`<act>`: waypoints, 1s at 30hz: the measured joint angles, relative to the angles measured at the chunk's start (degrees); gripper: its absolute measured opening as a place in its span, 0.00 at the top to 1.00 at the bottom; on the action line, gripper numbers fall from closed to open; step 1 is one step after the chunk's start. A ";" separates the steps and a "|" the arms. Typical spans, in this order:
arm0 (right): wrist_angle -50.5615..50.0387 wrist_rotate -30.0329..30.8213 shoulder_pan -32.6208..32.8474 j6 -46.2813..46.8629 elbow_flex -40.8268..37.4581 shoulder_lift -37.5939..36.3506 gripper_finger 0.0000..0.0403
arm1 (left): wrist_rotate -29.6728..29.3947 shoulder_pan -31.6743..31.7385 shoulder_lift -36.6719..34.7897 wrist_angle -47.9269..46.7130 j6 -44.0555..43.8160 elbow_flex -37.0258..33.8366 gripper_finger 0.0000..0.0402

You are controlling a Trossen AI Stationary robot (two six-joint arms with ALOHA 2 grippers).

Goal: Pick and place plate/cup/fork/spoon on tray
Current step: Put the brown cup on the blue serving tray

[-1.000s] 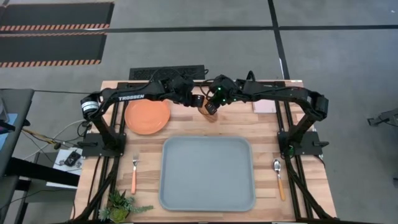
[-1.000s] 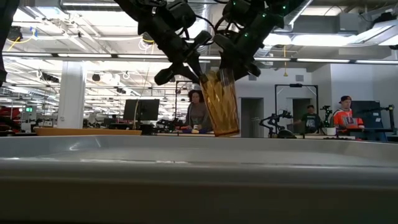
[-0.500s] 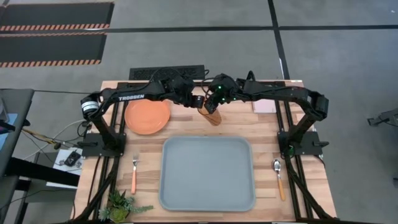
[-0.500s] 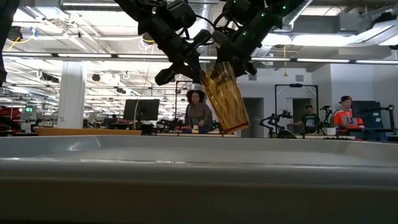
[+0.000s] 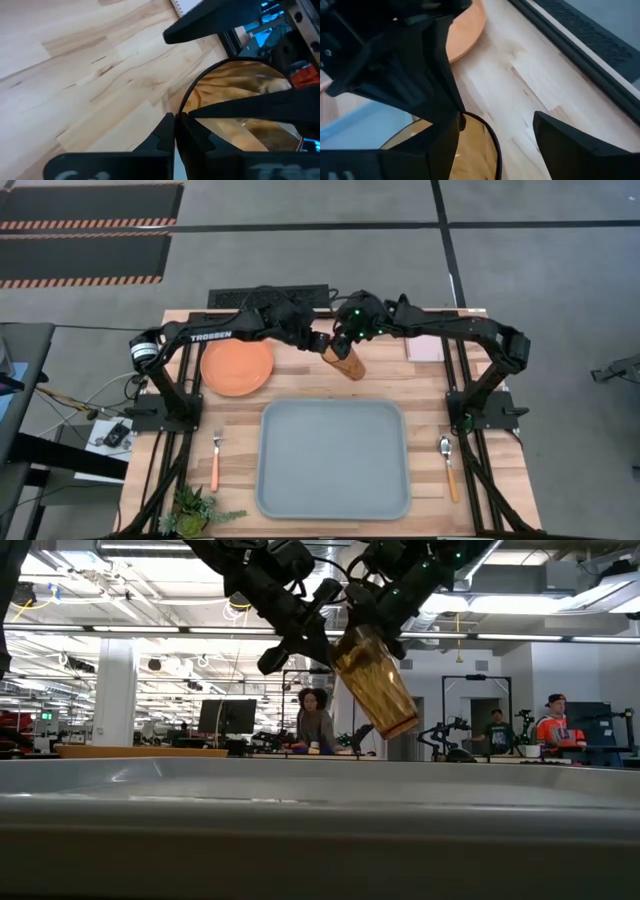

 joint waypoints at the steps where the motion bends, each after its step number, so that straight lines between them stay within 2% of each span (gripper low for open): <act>1: 0.31 -0.27 -0.21 -0.72 -0.01 0.02 0.31 | 0.30 0.07 0.00 0.14 0.35 0.00 1.00; 18: 2.08 1.12 -1.30 -6.69 -0.01 -0.73 0.32 | 3.74 1.31 -0.04 -0.17 1.75 0.20 1.00; 30: 6.82 3.21 -0.67 -18.46 -0.11 -2.53 0.32 | 6.02 1.79 -0.02 -1.32 5.49 -0.11 1.00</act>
